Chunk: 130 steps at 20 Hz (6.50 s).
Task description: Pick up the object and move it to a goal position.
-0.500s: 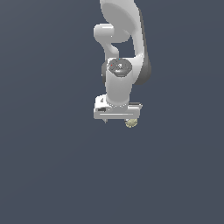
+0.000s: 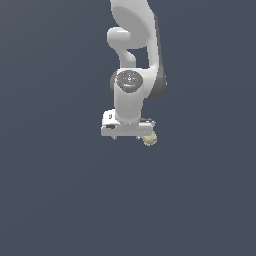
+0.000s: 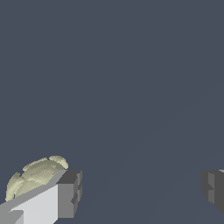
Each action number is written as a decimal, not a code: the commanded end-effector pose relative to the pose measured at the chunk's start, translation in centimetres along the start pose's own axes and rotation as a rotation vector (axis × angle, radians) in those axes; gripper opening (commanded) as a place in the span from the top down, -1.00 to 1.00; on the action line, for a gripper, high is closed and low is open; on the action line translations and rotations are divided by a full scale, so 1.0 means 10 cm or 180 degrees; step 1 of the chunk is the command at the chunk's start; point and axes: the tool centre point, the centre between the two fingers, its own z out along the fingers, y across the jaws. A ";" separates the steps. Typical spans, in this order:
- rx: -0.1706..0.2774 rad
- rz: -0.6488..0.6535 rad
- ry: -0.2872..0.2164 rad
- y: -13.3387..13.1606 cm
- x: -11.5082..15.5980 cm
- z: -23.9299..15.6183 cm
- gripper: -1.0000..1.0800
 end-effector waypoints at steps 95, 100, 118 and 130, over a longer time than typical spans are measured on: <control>0.0740 -0.1682 0.2111 -1.52 0.92 -0.33 1.00; 0.0846 -0.1819 0.2416 -1.56 1.08 -0.63 1.00; 0.1252 -0.2331 0.3579 -1.64 1.42 -1.84 1.00; 0.1584 -0.2746 0.4468 -1.62 1.38 -2.78 1.00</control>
